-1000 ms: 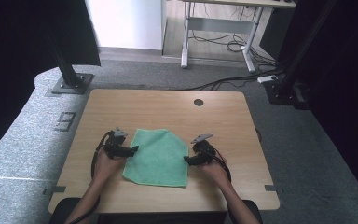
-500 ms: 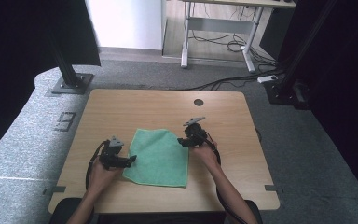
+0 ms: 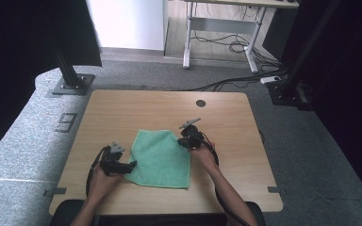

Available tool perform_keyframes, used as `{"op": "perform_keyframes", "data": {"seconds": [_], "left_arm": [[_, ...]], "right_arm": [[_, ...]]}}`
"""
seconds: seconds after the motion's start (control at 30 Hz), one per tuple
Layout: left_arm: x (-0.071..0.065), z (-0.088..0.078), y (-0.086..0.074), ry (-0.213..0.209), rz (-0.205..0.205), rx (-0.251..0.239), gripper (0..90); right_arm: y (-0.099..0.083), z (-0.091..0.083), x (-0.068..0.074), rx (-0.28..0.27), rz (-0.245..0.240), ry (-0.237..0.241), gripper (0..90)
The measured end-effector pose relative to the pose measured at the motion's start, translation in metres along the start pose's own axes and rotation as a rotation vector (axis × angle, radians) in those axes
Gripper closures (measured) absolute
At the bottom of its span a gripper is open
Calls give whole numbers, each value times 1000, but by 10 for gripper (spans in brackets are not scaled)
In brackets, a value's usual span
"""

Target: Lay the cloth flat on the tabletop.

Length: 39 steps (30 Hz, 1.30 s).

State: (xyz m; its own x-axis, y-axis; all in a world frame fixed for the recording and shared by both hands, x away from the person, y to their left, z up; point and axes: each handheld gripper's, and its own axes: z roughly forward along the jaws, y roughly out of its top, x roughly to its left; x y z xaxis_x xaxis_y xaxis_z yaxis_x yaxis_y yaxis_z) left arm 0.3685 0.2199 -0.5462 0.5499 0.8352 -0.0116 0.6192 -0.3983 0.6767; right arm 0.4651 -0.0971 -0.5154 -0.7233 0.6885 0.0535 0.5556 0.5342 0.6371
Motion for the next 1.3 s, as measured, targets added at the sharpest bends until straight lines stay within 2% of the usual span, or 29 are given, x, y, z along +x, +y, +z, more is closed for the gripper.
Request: {"op": "perform_keyframes", "data": {"seconds": [0.07, 0.17, 0.27, 0.43, 0.6, 0.67, 0.73, 0.83, 0.9, 1.07, 1.17, 1.3], "left_arm": [[0, 0, 0, 0, -1, -4, 130], [0, 1, -1, -1, 1, -8, 130], [0, 0, -1, -2, 2, -9, 130], [0, 0, -1, -2, 0, -7, 131], [0, 0, -1, -3, 3, -6, 131], [0, 0, -1, -3, 2, -7, 131], [0, 0, -1, -3, 2, -9, 131], [0, 0, -1, -4, 2, -10, 131], [0, 0, -1, -4, 4, -9, 131], [0, 0, -1, -3, 4, -10, 131], [1, 0, -1, -4, 4, -9, 131], [1, 0, -1, -5, 4, -10, 131]], "right_arm": [[6, -8, 8, -23, -12, 8, 863], [16, -18, 28, -42, -66, 28, 862], [22, -20, 48, -47, -111, 58, 861], [25, 1, 82, -15, -183, 117, 852], [17, 27, 98, 25, -197, 159, 831], [14, 34, 100, 33, -198, 172, 792], [15, 33, 99, 30, -191, 187, 736], [21, 23, 95, 1, -176, 196, 623], [28, 12, 87, -45, -161, 196, 572], [38, -5, 72, -91, -125, 164, 563], [37, -5, 65, -77, -129, 115, 568], [28, 5, 57, -45, -110, 108, 568]]}}
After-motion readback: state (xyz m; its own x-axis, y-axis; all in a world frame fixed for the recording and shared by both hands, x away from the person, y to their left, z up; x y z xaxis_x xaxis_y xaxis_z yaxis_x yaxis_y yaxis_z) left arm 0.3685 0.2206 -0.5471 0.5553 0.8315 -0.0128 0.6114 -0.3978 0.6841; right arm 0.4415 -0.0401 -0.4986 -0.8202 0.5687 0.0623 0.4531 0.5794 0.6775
